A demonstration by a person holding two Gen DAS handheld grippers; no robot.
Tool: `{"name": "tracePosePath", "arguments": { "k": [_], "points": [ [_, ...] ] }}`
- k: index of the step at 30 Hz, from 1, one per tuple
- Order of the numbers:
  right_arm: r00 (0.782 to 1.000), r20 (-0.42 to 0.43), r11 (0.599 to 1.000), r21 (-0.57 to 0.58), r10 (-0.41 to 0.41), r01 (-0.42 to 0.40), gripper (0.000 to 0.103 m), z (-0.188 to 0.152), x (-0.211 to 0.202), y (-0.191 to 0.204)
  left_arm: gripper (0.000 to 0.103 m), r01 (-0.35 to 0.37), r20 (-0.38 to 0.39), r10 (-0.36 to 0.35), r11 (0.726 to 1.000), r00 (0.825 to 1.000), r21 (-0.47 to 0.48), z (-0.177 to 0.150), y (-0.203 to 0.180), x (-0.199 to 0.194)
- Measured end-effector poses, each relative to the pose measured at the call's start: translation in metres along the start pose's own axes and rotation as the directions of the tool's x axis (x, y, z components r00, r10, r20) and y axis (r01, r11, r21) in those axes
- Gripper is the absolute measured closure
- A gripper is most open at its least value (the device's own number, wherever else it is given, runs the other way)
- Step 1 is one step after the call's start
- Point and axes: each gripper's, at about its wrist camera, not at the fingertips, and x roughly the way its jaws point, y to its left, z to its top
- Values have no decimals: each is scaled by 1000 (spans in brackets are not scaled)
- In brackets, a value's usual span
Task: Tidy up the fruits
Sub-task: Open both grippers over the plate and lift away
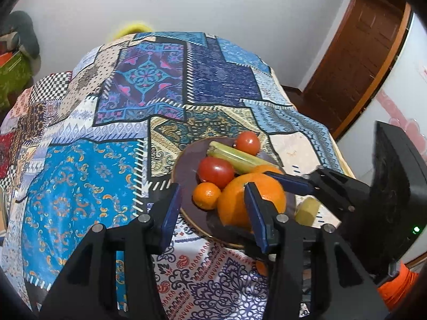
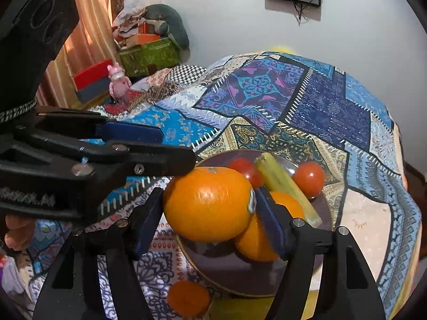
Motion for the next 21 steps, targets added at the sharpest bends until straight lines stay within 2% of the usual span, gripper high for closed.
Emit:
{"name": "tracePosePath", "arguments": {
  "k": [1, 3, 4, 8, 10, 12, 21],
  "points": [
    [1000, 1, 1000, -1, -4, 4, 31, -1, -2, 0, 54, -27, -14, 27, 1000, 1000, 4, -3, 2, 5],
    [1000, 1, 1000, 17, 8, -8, 31, -4, -7, -4, 54, -36, -56, 35, 999, 998, -4, -10, 6, 17],
    [1000, -3, 999, 28, 15, -15, 30, -5, -8, -7, 54, -42, -52, 41, 999, 998, -20, -15, 10, 22],
    [1000, -3, 999, 45, -15, 15, 31, -14, -18, -17, 55, 1, -83, -7, 997, 997, -74, -16, 16, 30],
    [1000, -7, 998, 66, -13, 14, 31, -16, -22, -21, 55, -12, -89, 6, 998, 996, -67, -18, 13, 33],
    [1000, -5, 996, 92, -12, 12, 31, -20, -30, -25, 55, -35, -83, 31, 999, 996, -37, -19, 6, 32],
    [999, 17, 982, 185, -50, 46, 31, -40, -68, -43, 55, -47, 10, 47, 998, 999, 39, -21, -28, -16]
  ]
}}
